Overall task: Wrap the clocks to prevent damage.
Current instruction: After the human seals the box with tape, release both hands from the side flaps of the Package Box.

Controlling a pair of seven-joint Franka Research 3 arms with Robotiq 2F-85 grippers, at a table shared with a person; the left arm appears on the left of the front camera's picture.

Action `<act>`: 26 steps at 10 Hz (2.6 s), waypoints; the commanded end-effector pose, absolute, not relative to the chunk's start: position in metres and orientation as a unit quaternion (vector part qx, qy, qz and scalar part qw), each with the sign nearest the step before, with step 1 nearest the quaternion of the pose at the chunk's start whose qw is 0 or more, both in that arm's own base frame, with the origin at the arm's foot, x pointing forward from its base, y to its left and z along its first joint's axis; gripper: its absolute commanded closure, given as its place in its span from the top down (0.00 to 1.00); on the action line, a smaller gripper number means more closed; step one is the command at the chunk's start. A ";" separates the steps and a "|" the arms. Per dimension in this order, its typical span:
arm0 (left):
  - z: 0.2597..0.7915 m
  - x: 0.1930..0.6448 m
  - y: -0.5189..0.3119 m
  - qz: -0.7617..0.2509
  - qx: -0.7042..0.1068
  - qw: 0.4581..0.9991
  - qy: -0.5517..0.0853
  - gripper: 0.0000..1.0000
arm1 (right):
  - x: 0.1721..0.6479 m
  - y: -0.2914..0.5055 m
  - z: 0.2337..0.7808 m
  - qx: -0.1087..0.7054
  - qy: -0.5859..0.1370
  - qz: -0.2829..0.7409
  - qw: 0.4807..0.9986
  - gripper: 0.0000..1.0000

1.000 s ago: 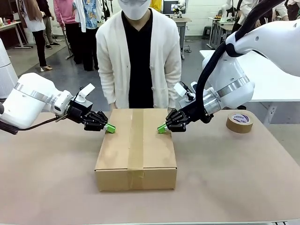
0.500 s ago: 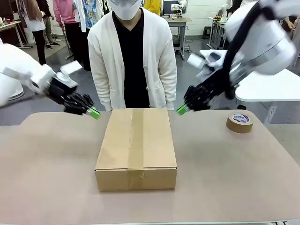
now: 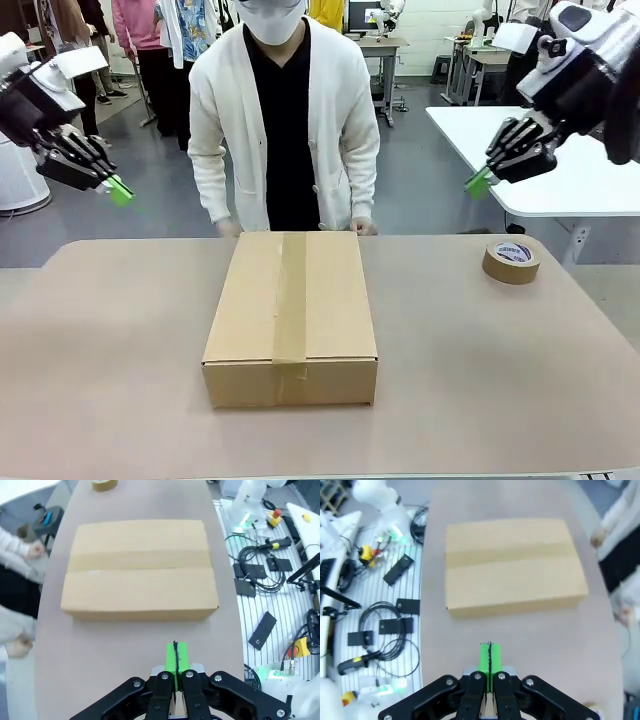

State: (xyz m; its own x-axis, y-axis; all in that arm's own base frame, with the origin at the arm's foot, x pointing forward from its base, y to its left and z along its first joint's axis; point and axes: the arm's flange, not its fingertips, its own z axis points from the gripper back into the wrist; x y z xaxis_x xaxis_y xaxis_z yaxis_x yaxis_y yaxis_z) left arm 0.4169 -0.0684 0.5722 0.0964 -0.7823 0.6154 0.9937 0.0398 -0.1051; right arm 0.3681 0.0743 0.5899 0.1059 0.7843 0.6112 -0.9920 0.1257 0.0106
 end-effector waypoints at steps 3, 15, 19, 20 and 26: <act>0.577 0.409 -0.064 -0.631 -0.247 0.708 -0.202 0.00 | 0.360 0.070 0.590 0.209 -0.235 0.614 0.724 0.01; 0.575 0.408 -0.064 -0.629 -0.249 0.705 -0.213 0.00 | 0.359 0.071 0.587 0.214 -0.244 0.616 0.718 0.01; 0.581 0.396 -0.064 -0.631 -0.238 0.702 -0.228 1.00 | 0.302 0.054 0.580 0.221 -0.256 0.631 0.698 1.00; 0.581 0.395 -0.064 -0.631 -0.235 0.704 -0.226 1.00 | 0.302 0.053 0.579 0.226 -0.259 0.626 0.700 1.00; 0.576 0.394 -0.064 -0.622 -0.225 0.716 -0.224 0.88 | 0.296 0.052 0.574 0.239 -0.253 0.619 0.705 0.75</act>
State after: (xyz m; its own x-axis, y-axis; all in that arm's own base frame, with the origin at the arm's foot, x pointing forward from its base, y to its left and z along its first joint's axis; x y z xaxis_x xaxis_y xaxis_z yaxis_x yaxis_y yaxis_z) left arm 0.3987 -0.0612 0.5783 0.1126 -0.7781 0.6180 0.9934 0.1022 -0.0523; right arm 0.2990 0.0539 0.5796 0.0950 0.7535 0.6505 -0.9927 0.1205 0.0054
